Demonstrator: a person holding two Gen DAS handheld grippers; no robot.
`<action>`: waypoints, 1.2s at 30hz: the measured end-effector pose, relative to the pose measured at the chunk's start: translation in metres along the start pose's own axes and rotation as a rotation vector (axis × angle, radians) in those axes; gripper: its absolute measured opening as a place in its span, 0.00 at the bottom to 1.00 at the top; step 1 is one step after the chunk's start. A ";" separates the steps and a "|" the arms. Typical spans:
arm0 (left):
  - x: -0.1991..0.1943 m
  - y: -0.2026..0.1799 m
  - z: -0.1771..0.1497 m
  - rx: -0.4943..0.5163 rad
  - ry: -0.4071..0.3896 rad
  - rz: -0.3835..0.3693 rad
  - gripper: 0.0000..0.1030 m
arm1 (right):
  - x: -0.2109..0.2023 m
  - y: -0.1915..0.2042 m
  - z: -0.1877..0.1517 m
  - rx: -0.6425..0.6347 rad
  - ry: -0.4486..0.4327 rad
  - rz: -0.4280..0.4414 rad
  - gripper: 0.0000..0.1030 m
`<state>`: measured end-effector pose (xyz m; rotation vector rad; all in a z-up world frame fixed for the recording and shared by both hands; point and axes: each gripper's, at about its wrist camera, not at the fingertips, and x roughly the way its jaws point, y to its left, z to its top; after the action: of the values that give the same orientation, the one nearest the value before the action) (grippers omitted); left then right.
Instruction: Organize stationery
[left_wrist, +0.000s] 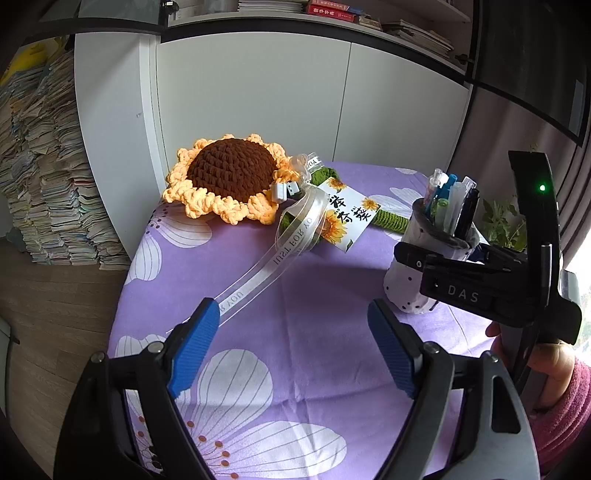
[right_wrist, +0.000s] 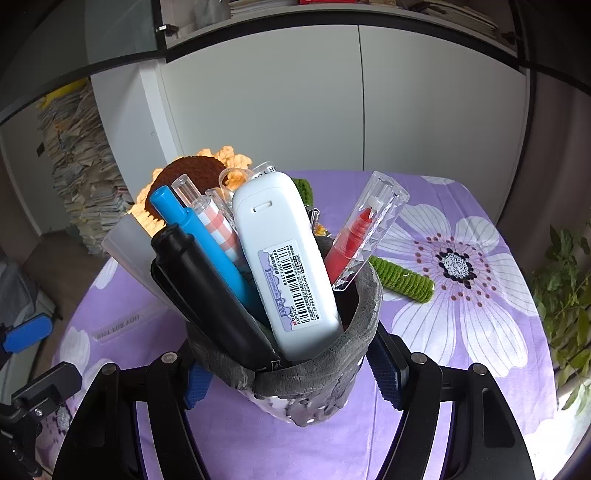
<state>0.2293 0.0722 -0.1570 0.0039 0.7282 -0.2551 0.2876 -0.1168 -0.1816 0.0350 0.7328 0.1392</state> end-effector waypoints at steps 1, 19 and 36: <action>0.000 -0.001 0.000 0.002 0.001 0.001 0.79 | 0.000 0.001 0.000 -0.005 0.002 -0.003 0.71; -0.006 -0.010 0.003 0.017 -0.007 0.017 0.80 | -0.008 0.002 -0.013 -0.042 0.011 0.014 0.86; -0.085 -0.054 0.010 0.075 -0.166 0.085 0.81 | -0.144 -0.006 -0.027 -0.009 -0.090 -0.077 0.86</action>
<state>0.1628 0.0384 -0.0887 0.0835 0.5515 -0.1983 0.1644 -0.1431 -0.1059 0.0042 0.6428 0.0666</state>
